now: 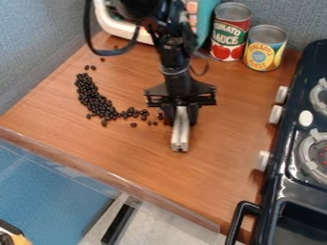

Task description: Sweep into pile

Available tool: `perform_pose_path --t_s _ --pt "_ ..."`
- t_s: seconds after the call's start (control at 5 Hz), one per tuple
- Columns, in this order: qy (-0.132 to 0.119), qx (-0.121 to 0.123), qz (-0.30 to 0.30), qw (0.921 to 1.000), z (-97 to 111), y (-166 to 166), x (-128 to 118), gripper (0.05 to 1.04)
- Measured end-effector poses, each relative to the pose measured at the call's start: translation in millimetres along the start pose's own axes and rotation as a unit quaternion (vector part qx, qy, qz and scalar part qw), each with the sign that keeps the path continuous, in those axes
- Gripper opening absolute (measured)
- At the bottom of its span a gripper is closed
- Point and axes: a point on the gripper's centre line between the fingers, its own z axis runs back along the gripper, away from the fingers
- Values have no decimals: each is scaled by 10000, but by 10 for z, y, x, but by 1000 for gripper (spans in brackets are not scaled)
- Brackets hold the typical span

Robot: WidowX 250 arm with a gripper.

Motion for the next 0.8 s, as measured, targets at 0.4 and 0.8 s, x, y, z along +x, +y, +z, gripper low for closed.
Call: perform_pose_path --t_s 0.4,0.8 --pt "-15 86 80 9999 9 380 178 387" --pt "-294 354 184 9988 29 867 321 386"
